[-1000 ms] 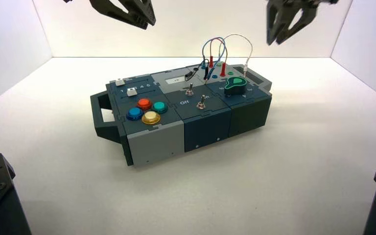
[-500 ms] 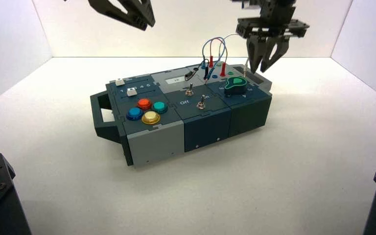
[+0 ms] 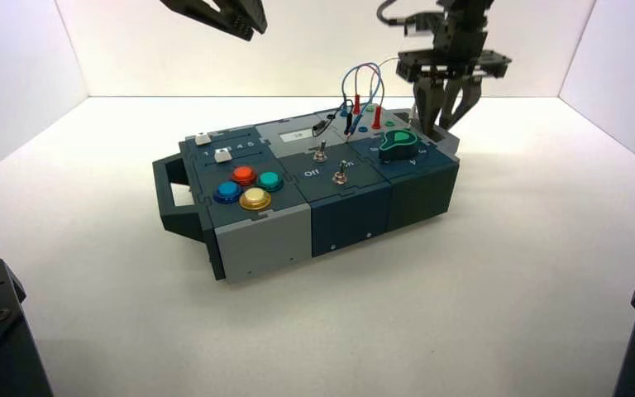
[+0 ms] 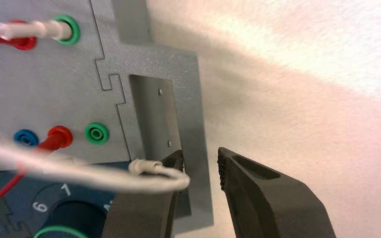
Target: Flip the top switch off with the left gripper.
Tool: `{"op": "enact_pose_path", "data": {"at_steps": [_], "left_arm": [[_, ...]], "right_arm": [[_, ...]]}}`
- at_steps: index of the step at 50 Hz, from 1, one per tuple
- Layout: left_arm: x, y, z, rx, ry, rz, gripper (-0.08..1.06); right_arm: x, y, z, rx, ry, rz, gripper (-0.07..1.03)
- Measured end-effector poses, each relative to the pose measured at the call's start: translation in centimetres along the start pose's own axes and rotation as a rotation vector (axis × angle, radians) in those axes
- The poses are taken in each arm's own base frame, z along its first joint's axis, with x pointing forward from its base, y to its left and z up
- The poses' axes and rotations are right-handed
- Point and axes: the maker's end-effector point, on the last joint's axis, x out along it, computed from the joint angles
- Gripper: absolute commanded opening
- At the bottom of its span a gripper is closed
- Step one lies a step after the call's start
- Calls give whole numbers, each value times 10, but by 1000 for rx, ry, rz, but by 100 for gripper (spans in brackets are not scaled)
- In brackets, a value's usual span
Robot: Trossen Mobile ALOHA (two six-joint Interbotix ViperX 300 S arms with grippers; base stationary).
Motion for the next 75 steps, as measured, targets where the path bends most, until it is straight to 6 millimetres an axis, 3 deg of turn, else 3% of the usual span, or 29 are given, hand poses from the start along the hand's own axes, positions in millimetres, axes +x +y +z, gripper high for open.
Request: {"op": "enact_pose_path", "data": {"at_steps": [2,7,10,16,35,43,59,75], "left_arm": [[3,2,-1,-10,12,3,12],[14,5,-3,-33,43,9,7],[21,6,-4,-47,62,12,3],[43,13,-5,-98,91,24,-4],[78,16,11,-214,30,32,-4],[95,13,9,-204,67,39,-4],[104,1,16,-183,87,25,-4],[127,0,-1,-180,176,41,-4]], "right_arm": [[3,1,-1,-2,8,1,16],[5,1,-1,-13,14,0,11],[5,1,-1,-15,14,-1,3],[4,1,-1,-15,17,-1,-2],[2,2,-4,-11,57,6,-2],[2,3,-16,-12,117,8,-2],[0,8,-30,-17,175,11,-2],[-1,12,-30,-28,179,9,-2]]}}
